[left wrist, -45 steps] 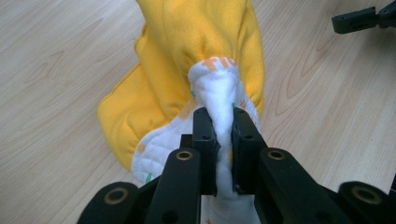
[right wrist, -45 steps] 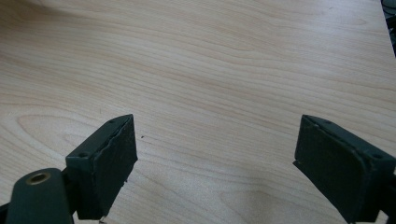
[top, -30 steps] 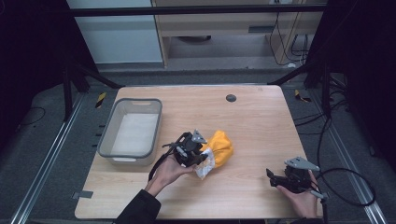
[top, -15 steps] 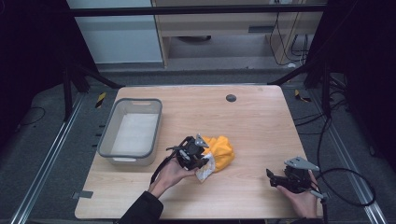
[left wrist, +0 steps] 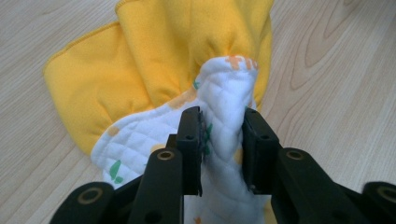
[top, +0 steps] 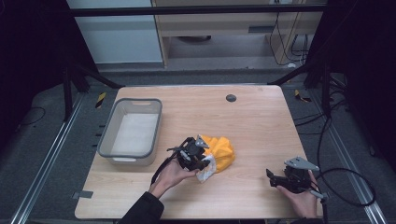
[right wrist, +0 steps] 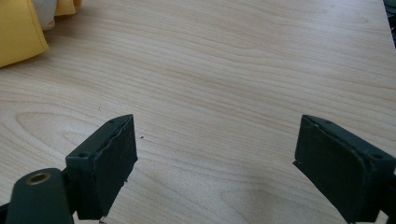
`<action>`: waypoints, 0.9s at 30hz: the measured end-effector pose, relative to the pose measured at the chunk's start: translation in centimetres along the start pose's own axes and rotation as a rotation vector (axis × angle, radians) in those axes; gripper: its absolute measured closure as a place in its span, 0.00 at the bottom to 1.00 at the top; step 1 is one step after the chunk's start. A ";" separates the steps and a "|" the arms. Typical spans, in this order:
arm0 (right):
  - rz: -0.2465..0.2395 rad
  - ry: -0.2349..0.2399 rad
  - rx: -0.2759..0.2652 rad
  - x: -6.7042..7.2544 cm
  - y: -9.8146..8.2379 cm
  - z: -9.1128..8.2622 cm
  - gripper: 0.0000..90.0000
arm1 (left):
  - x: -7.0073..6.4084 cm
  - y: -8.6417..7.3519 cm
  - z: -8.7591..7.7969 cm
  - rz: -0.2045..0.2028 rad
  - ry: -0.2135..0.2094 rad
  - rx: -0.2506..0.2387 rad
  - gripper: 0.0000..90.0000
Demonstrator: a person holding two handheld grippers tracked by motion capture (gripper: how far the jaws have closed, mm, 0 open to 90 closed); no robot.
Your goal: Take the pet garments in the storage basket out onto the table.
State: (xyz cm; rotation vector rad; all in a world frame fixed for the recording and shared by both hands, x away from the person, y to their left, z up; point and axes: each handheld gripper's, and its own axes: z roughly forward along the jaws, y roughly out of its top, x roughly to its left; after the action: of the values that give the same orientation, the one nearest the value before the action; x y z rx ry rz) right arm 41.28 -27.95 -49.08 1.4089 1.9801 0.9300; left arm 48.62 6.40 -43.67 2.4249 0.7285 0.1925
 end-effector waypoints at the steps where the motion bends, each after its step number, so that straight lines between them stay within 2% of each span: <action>1: 0.000 0.000 0.000 0.0 0.0 0.0 0.14 | 0.0 0.0 0.0 0.000 0.002 -0.001 0.76; 5: 0.000 0.000 0.000 0.0 0.0 0.0 0.14 | -0.1 -0.1 0.0 0.011 0.013 -0.008 0.67; 12: -0.005 -0.001 0.001 0.0 0.0 0.0 0.14 | -0.3 -0.1 -0.4 0.031 0.008 -0.029 0.54; 19: -0.005 -0.002 0.001 0.0 0.0 0.0 0.14 | -0.4 -0.3 -1.6 0.038 0.010 -0.091 0.42; 27: -0.006 -0.003 0.001 0.0 -0.1 0.0 0.14 | -0.2 -0.9 -3.8 0.002 0.037 -0.187 0.35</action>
State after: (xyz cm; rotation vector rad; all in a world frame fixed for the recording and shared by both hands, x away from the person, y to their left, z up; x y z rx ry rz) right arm 41.25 -27.98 -49.13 1.4030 1.9821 0.9237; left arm 46.91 8.78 -41.10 2.2501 0.6928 0.2934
